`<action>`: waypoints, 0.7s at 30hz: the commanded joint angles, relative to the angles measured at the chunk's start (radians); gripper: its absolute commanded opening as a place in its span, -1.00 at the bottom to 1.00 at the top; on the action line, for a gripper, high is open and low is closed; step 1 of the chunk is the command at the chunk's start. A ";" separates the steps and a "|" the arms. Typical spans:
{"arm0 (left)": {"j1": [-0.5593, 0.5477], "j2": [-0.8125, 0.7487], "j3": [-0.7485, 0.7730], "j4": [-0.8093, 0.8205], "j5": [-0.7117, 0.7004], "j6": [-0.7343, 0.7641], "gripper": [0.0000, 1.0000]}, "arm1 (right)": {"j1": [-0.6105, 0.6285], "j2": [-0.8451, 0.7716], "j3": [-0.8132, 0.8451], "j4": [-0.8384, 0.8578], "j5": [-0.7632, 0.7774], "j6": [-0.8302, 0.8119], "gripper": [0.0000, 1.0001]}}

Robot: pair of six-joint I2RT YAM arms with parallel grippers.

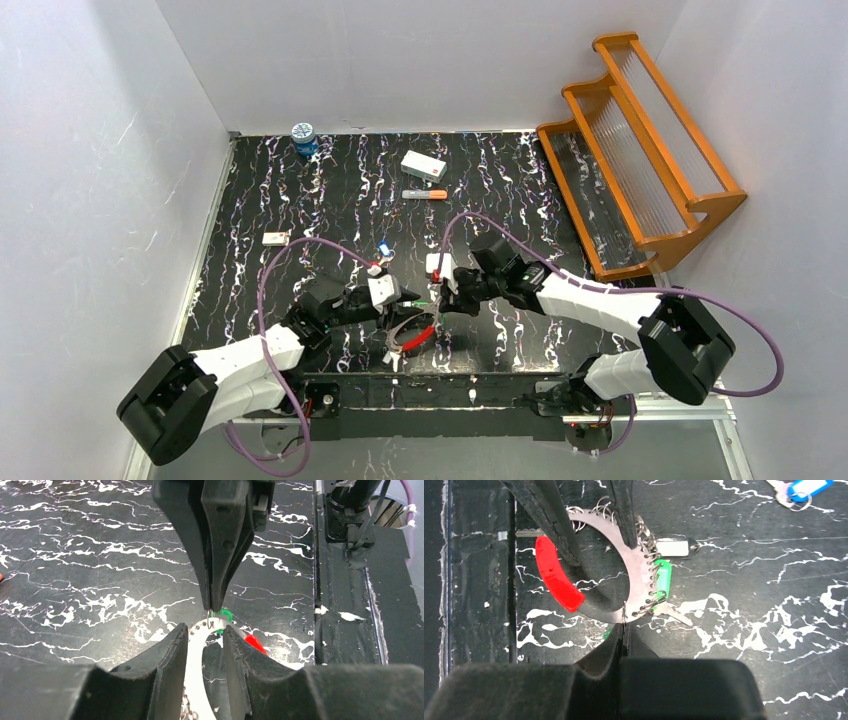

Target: Put the keys on the keyring

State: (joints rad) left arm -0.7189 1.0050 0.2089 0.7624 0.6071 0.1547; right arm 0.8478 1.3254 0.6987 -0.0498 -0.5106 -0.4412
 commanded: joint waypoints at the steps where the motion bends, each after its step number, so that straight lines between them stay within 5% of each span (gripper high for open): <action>1: -0.019 0.014 0.034 0.018 0.046 0.036 -0.40 | 0.026 0.036 0.073 0.003 -0.055 -0.036 -0.97; 21: -0.062 0.093 0.023 0.015 -0.063 0.068 -0.59 | 0.061 0.050 0.105 0.010 -0.104 -0.034 -0.97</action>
State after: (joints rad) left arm -0.7746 1.1030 0.2127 0.7620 0.5816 0.2024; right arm 0.9016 1.3914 0.7631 -0.0570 -0.5842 -0.4629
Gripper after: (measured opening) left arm 0.209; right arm 0.031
